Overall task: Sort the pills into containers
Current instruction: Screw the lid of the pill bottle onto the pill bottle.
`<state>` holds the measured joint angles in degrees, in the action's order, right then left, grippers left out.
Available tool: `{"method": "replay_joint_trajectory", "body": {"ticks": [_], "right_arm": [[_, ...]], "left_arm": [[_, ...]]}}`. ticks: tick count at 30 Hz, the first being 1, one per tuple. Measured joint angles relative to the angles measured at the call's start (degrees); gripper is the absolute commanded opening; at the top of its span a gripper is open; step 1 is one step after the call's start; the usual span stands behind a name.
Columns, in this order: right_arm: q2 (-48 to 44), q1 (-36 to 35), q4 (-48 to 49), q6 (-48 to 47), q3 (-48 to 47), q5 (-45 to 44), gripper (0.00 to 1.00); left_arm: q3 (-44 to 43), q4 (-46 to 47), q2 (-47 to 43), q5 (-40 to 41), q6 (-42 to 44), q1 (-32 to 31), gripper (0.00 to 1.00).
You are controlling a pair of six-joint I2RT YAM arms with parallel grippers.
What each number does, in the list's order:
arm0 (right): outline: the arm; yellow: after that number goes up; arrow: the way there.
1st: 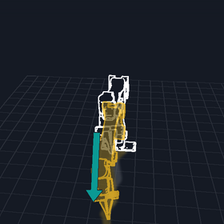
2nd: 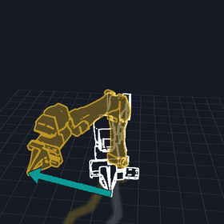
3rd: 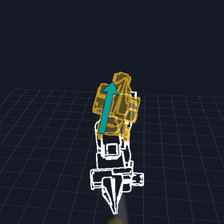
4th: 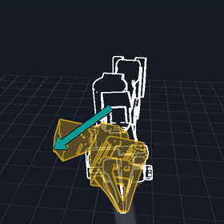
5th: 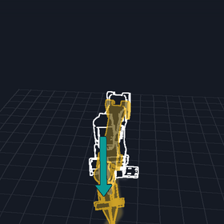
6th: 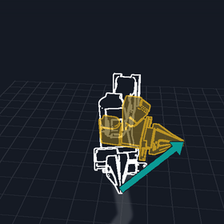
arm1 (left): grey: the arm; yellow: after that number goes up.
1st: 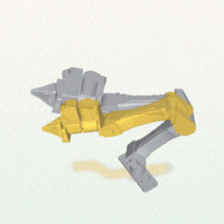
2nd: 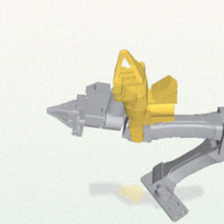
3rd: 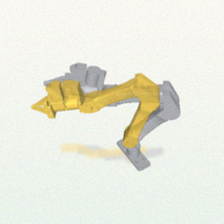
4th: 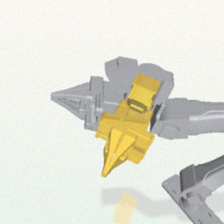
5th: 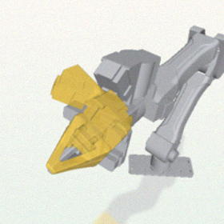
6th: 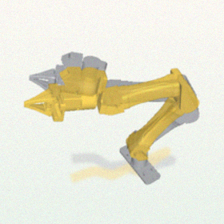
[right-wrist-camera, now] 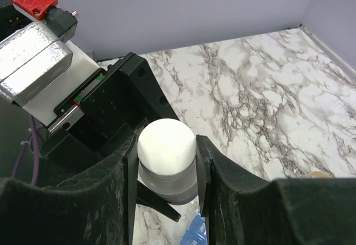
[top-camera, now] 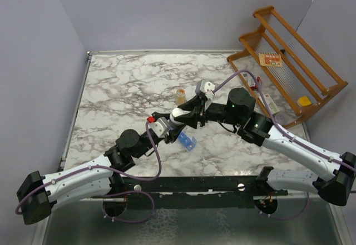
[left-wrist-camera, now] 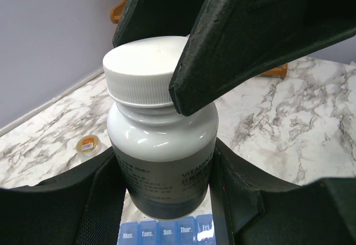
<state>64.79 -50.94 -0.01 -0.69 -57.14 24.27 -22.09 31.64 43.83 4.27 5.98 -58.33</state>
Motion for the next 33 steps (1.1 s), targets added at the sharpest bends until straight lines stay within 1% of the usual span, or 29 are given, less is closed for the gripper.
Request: {"method": "replay_joint_trajectory", "body": {"ticks": [4, 6, 10, 13, 15, 16, 17, 21, 23, 24, 31, 33], "right_arm": [[0.4, -0.8, 1.0, 0.3, 0.0, -2.3, 0.12], [0.5, -0.9, 1.3, 0.4, 0.0, -2.8, 0.19], [0.4, -1.0, 1.8, 0.4, 0.0, -3.2, 0.27], [0.4, -1.1, 2.1, 0.4, 0.0, -3.5, 0.3], [0.4, -1.1, 2.3, 0.4, 0.0, -3.6, 0.36], [0.4, -1.1, 2.4, 0.4, 0.0, -3.6, 0.37], [0.4, -1.1, 2.5, 0.4, 0.0, -3.6, 0.4], [0.2, -1.1, 2.7, 0.4, 0.0, -3.7, 0.57], [0.2, -1.1, 2.6, -0.2, 0.2, -4.1, 0.71], [0.3, -1.1, 2.6, -0.3, 0.3, -4.3, 0.73], [0.0, -1.0, 2.7, -0.7, 0.5, -5.4, 0.75], [-0.1, -1.0, 2.7, -0.7, 0.5, -5.4, 0.81]], "left_arm": [[0.0, 0.4, 0.2, 1.3, 0.1, 0.2, 0.0], [0.0, 0.5, 0.2, 1.6, 0.1, 0.2, 0.0], [0.0, 0.9, 0.2, 1.9, 0.0, 0.2, 0.0], [0.0, 1.1, 0.2, 2.0, -0.1, 0.2, 0.0], [0.0, 1.3, 0.2, 2.0, -0.3, 0.2, 0.0], [0.0, 1.3, 0.2, 2.0, -0.3, 0.2, 0.0], [0.0, 1.4, 0.2, 2.0, -0.4, 0.2, 0.0], [0.0, 1.9, 0.6, 2.0, -0.9, 0.3, 0.0], [0.0, 3.3, 0.8, 0.9, -1.1, 0.1, 0.0], [0.0, 3.9, 0.8, 0.6, -1.1, 0.1, 0.0], [0.0, 4.9, 1.0, -0.8, -1.4, 0.0, 0.0], [0.0, 5.0, 1.0, -1.0, -1.4, 0.0, 0.0]]}}
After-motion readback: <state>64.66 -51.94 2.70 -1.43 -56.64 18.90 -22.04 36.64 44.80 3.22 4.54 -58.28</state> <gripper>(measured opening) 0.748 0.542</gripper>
